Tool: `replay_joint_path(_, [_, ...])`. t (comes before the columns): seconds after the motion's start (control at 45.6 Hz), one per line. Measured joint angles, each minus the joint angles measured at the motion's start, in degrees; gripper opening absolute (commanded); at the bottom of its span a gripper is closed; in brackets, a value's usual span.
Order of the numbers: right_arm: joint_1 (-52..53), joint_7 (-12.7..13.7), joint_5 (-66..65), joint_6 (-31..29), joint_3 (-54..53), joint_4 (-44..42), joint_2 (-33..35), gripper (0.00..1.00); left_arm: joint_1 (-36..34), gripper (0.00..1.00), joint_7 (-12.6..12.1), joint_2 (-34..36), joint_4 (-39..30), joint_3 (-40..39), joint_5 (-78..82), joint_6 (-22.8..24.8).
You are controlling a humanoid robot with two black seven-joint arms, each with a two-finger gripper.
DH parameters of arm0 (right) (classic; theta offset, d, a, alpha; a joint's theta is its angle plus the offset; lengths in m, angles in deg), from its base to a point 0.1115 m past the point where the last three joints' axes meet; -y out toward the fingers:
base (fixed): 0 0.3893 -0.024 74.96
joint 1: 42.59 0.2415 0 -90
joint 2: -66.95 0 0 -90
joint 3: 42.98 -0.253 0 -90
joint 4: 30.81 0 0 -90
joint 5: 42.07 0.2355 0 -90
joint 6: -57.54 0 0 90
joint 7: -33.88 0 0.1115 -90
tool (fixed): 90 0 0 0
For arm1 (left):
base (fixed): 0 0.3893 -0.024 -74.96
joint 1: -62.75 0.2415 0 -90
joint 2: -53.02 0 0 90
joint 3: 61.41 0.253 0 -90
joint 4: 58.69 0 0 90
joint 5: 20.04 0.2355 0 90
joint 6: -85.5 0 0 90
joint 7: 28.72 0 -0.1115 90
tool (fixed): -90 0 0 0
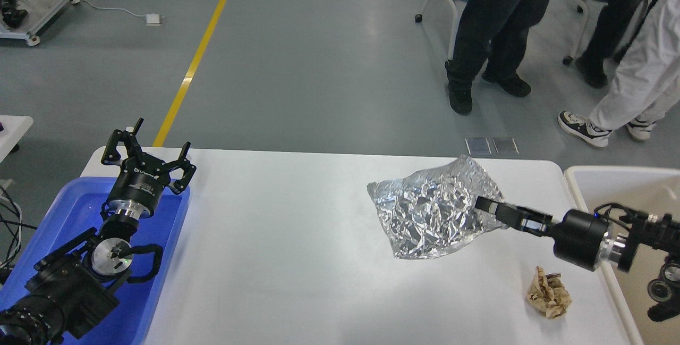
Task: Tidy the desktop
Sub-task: 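Lift the foil ball with the right gripper and carry it into the white bin, then release the foil ball into the white bin with the right gripper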
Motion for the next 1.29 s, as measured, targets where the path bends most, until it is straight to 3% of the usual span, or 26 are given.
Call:
replay_joint_path(0.241, [5.2,1.0,4.6,-5.5,-0.2,4.9,8.2,0.00,0.0,1.00,0.0,0.0,0.0,0.0,0.0,0.1])
replay_joint_path(0.461, [6.5,1.5,4.1,-7.1,1.1,-2.1,10.1,0.00,0.0,1.00,0.0,0.0,0.0,0.0,0.0,0.1])
replay_joint_path(0.724, [6.8,0.7,1.7,-7.2,4.6,-22.4,6.7,0.00,0.0,1.00,0.0,0.0,0.0,0.0,0.0,0.0])
replay_joint_path(1.009, [5.4,-3.9,3.5,-7.2,9.4,-54.4,-5.7,0.00,0.0,1.00,0.0,0.0,0.0,0.0,0.0,0.0])
replay_joint_path(1.184, [2.6,-4.9,13.7,-7.8,10.6,-66.4,-11.1,0.00,0.0,1.00,0.0,0.0,0.0,0.0,0.0,0.0])
replay_joint_path(1.294, [-0.3,-3.8,24.9,-8.9,11.0,-70.6,-13.1,0.00,0.0,1.00,0.0,0.0,0.0,0.0,0.0,0.0])
